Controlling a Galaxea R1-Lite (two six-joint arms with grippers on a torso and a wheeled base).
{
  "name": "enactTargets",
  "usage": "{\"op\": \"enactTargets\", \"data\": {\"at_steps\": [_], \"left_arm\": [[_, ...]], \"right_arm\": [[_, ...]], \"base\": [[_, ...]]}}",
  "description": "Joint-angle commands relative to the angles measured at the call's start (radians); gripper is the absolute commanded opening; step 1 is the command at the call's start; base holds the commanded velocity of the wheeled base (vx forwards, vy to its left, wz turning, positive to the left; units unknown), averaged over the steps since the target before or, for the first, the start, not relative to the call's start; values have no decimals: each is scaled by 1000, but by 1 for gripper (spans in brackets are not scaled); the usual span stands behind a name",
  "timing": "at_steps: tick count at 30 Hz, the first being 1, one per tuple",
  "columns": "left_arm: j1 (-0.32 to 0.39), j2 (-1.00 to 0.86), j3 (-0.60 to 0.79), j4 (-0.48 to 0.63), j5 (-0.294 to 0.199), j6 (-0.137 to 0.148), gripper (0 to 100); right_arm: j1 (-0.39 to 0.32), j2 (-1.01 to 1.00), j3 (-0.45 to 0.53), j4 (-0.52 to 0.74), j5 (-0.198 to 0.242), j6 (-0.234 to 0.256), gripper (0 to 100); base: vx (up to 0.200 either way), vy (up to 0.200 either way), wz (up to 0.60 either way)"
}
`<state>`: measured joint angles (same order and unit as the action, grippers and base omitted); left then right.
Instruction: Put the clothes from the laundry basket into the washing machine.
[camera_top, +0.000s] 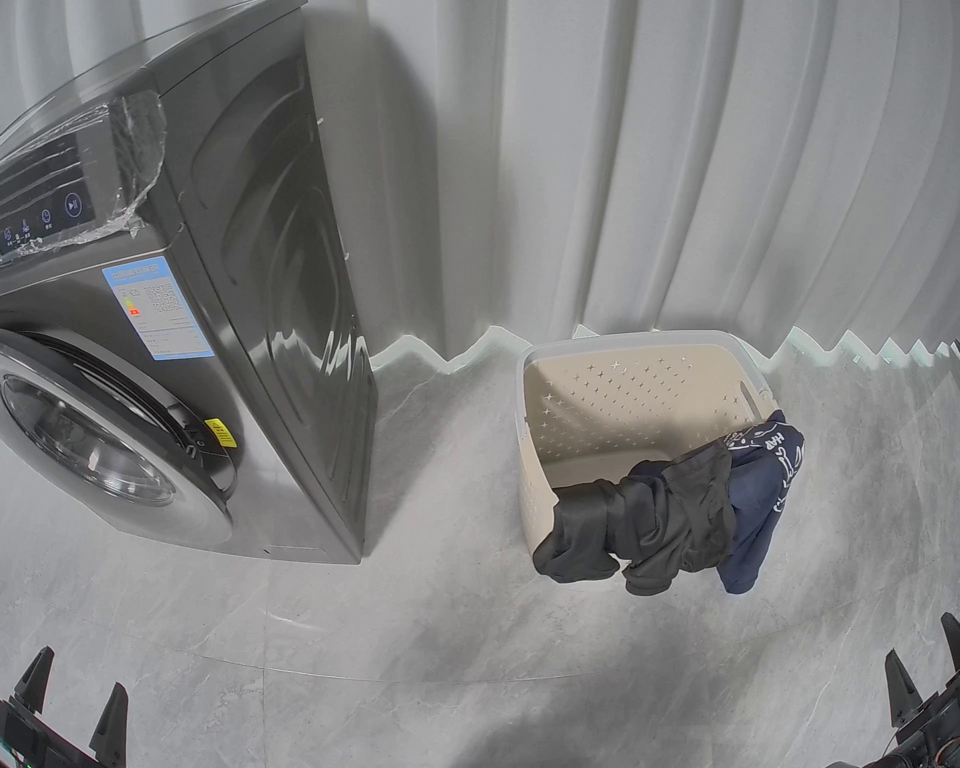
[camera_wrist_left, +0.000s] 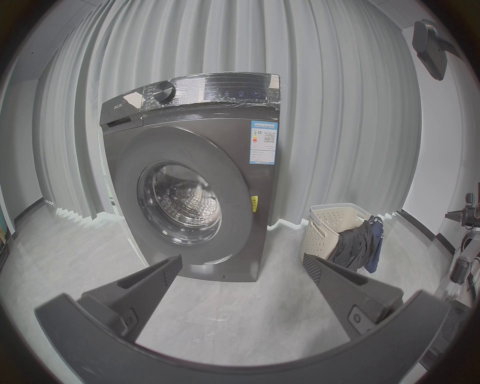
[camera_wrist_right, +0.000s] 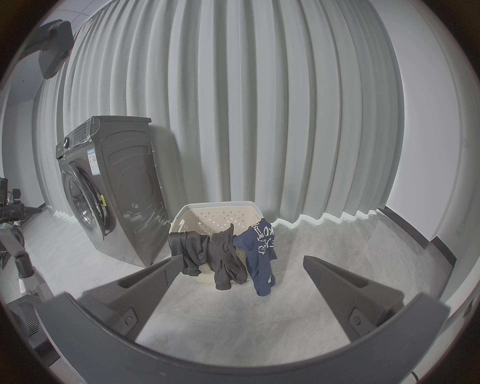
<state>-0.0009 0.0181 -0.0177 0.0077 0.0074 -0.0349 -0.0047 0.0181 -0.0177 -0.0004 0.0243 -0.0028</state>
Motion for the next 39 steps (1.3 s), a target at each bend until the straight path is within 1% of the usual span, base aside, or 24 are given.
{"op": "enactTargets", "data": {"at_steps": [1, 39], "left_arm": [[1, -17, 15, 0, 0, 0, 100], [-1, -17, 15, 0, 0, -2, 100]], "right_arm": [[0, -18, 18, 0, 0, 0, 100], [0, -18, 18, 0, 0, 0, 100]], "base": [[0, 200, 0], [0, 200, 0]]}}
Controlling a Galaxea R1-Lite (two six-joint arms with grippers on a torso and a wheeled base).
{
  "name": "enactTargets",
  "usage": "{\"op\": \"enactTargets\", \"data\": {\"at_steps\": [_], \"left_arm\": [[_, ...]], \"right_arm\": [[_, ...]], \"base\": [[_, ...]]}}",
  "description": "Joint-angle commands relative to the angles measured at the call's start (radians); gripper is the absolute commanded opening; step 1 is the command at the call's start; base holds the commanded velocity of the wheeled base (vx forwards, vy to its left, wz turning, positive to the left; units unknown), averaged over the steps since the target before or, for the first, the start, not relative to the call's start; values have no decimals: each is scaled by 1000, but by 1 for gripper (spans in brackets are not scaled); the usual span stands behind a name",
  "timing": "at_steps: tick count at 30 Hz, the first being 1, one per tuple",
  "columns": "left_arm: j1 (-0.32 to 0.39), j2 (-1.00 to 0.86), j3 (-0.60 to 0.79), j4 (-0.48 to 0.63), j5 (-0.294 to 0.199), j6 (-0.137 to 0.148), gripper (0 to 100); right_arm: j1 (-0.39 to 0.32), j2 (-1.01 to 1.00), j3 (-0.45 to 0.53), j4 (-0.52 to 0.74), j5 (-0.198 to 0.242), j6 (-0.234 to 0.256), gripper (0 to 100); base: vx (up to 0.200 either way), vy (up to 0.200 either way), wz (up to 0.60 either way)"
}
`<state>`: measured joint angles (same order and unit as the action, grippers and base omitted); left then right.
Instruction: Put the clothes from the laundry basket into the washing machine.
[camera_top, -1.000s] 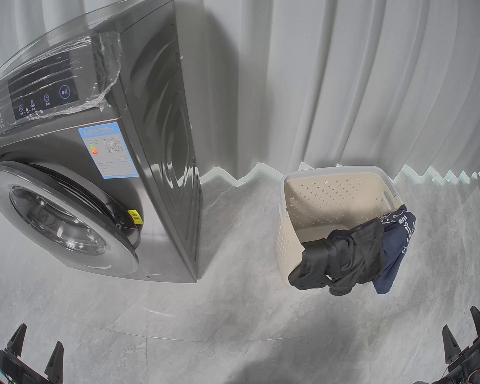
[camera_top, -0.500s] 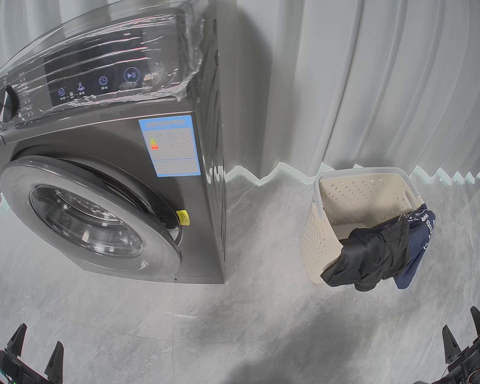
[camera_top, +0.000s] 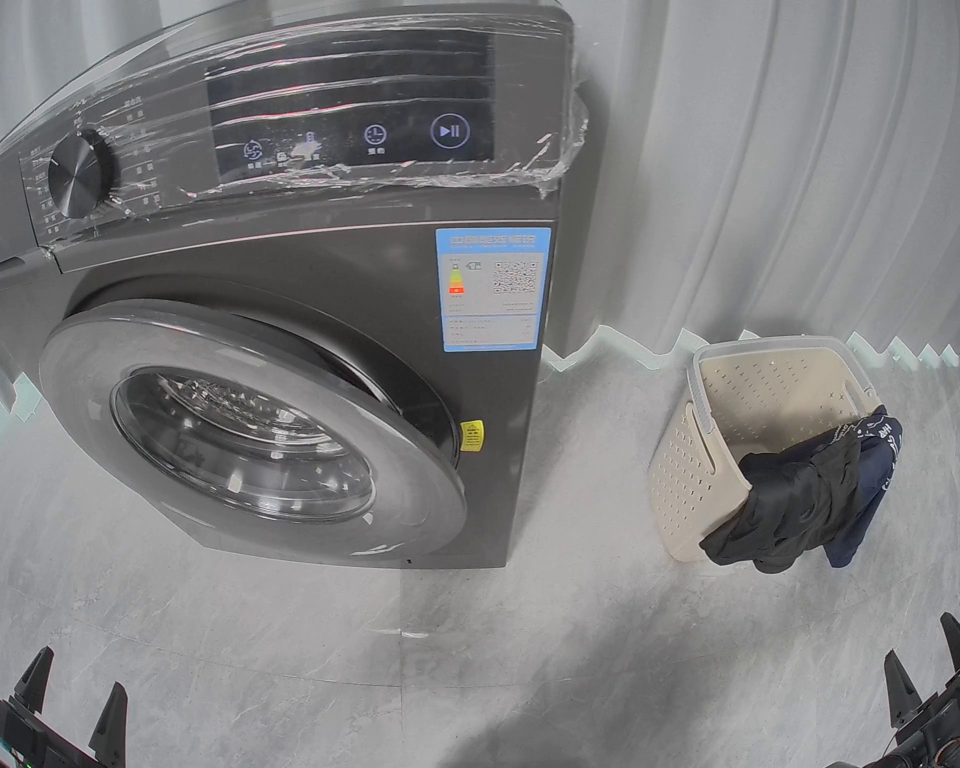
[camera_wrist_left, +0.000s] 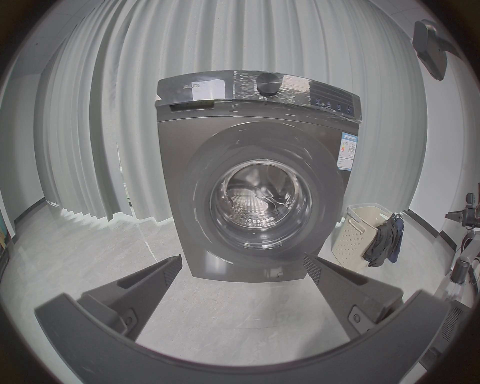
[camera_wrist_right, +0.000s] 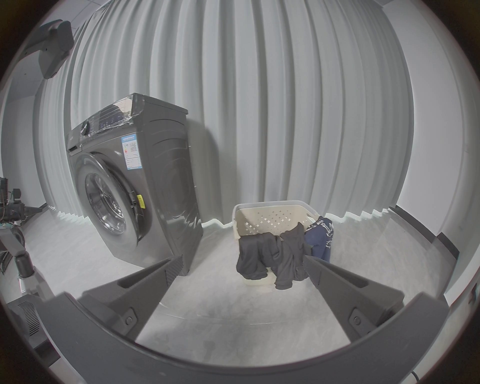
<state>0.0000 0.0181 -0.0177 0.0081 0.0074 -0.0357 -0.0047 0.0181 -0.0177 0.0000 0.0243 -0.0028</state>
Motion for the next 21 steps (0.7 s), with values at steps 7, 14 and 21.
{"op": "enactTargets", "data": {"at_steps": [7, 14, 21], "left_arm": [[-2, -17, 15, 0, 0, -1, 100], [-2, -17, 15, 0, 0, -1, 100], [0, -17, 15, 0, 0, -1, 100]], "right_arm": [[0, -18, 18, 0, 0, 0, 100], [0, -18, 18, 0, 0, 0, 100], [0, -18, 18, 0, 0, 0, 100]], "base": [[0, 200, 0], [0, 200, 0], [0, 29, 0]]}}
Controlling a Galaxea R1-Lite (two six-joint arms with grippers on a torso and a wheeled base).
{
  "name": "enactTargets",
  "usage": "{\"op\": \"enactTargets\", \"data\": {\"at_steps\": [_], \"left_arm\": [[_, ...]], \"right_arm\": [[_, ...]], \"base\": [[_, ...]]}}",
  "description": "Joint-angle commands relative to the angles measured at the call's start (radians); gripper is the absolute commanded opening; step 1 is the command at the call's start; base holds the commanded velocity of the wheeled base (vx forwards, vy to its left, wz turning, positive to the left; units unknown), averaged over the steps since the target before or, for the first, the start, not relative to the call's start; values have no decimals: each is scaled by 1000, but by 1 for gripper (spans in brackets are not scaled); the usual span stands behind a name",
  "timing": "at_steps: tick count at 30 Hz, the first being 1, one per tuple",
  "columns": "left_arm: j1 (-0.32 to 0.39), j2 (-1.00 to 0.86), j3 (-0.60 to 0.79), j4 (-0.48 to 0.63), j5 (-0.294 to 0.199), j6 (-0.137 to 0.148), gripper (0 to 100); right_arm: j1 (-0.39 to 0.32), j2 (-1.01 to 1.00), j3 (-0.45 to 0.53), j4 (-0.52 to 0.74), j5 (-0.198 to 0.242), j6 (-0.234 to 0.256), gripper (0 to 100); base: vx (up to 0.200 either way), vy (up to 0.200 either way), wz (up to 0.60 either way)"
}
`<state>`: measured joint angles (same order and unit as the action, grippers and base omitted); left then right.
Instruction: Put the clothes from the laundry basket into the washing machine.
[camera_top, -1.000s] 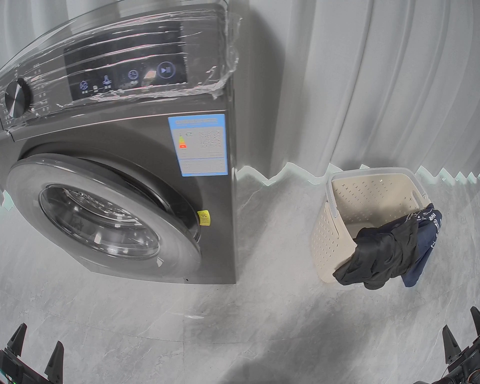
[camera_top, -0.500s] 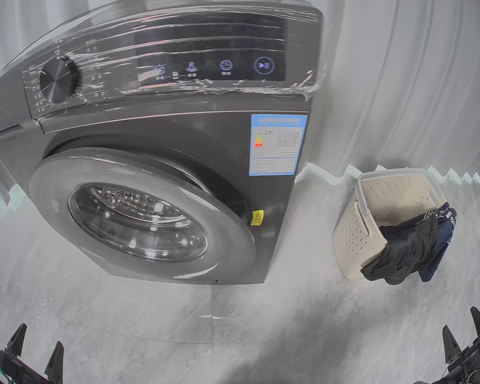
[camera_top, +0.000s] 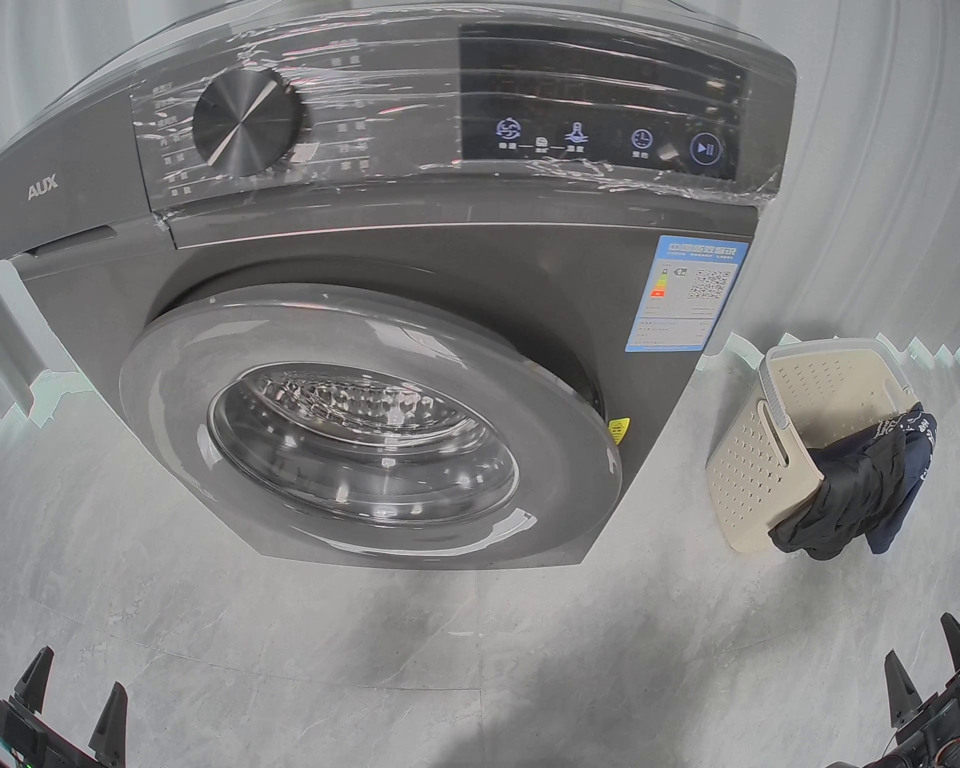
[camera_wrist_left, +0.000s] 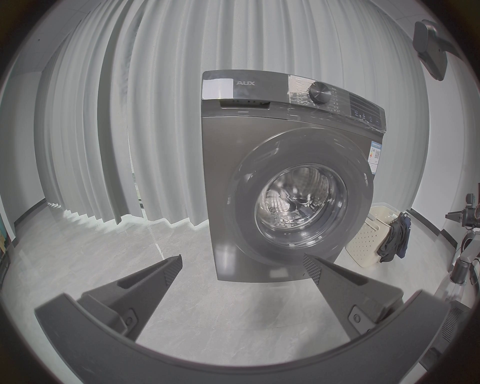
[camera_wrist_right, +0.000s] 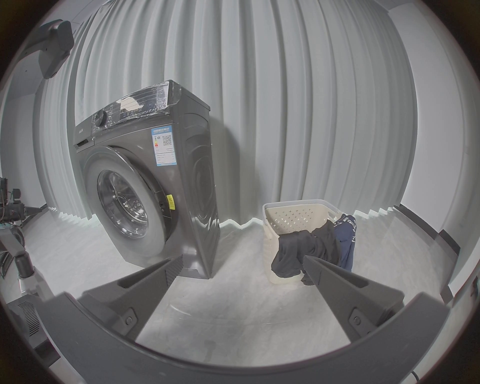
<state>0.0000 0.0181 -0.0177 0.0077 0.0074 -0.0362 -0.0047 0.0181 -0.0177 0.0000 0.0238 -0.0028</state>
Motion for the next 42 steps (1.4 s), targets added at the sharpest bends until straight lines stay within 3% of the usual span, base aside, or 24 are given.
{"op": "enactTargets", "data": {"at_steps": [1, 18, 36, 42], "left_arm": [[0, -17, 15, 0, 0, -1, 100], [0, -17, 15, 0, 0, -1, 100], [0, -17, 15, 0, 0, 1, 100], [-2, -17, 15, 0, 0, 2, 100]], "right_arm": [[0, -18, 18, 0, 1, 0, 100], [0, -18, 18, 0, 1, 0, 100], [0, -18, 18, 0, 1, 0, 100], [0, -18, 18, 0, 1, 0, 100]], "base": [[0, 0, 0], [-71, 0, 0], [0, 200, 0], [0, 0, 0]]}}
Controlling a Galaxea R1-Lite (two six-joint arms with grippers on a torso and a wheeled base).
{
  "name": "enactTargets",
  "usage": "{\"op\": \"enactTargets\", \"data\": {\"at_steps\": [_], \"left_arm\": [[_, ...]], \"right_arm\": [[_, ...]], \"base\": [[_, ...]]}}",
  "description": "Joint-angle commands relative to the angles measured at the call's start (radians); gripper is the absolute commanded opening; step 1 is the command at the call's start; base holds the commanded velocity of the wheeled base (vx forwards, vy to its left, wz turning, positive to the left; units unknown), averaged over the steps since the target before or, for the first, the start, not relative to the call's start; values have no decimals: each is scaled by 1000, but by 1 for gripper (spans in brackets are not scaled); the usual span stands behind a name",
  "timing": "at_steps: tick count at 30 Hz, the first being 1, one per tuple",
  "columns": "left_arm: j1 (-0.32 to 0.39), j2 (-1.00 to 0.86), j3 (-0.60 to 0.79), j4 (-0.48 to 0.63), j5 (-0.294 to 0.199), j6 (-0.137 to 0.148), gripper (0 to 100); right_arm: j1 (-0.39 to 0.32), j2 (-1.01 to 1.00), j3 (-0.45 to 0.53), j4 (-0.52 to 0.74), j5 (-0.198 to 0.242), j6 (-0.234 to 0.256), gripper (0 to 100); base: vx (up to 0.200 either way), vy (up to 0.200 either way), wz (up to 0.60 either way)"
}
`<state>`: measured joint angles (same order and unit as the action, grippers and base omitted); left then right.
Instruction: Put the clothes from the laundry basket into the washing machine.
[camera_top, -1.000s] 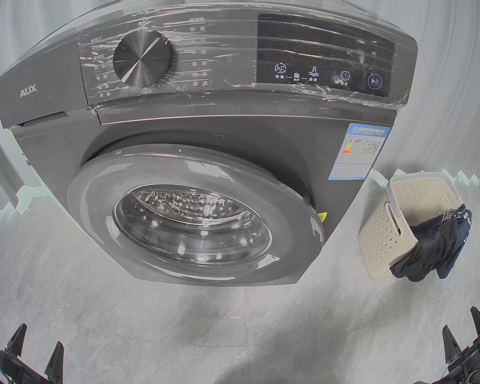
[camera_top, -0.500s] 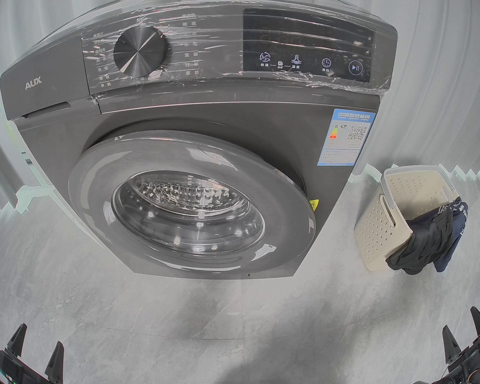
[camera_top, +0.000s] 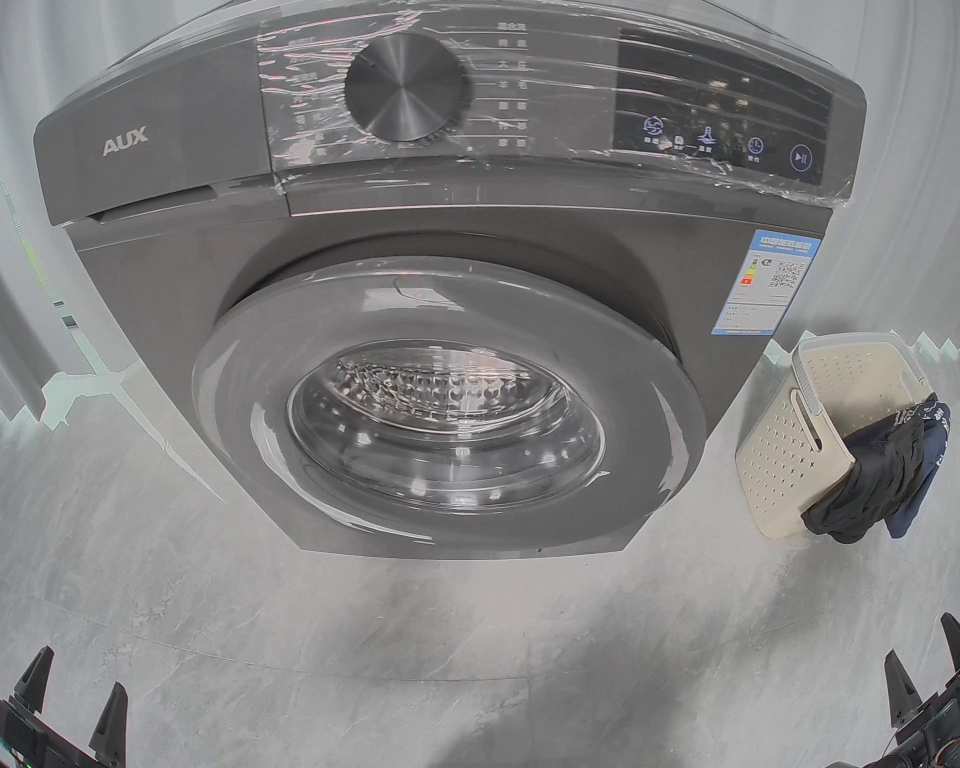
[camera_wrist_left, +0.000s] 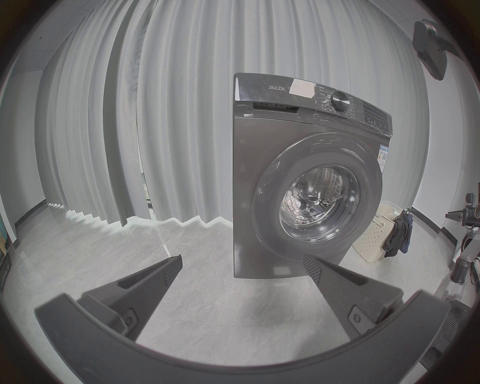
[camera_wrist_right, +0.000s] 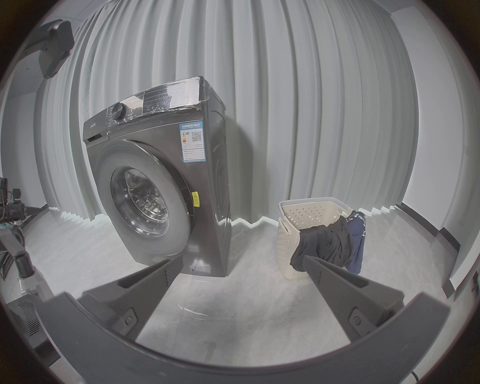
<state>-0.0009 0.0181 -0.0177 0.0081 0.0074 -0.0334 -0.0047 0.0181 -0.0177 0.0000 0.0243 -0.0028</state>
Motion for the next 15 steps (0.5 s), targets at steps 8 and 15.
{"op": "enactTargets", "data": {"at_steps": [8, 15], "left_arm": [[1, -17, 15, 0, -1, 1, 100], [1, -17, 15, 0, 0, 0, 100]], "right_arm": [[0, -18, 18, 0, 0, 1, 100], [0, -18, 18, 0, 0, 1, 100]], "base": [[0, 0, 0], [171, 0, 0]]}}
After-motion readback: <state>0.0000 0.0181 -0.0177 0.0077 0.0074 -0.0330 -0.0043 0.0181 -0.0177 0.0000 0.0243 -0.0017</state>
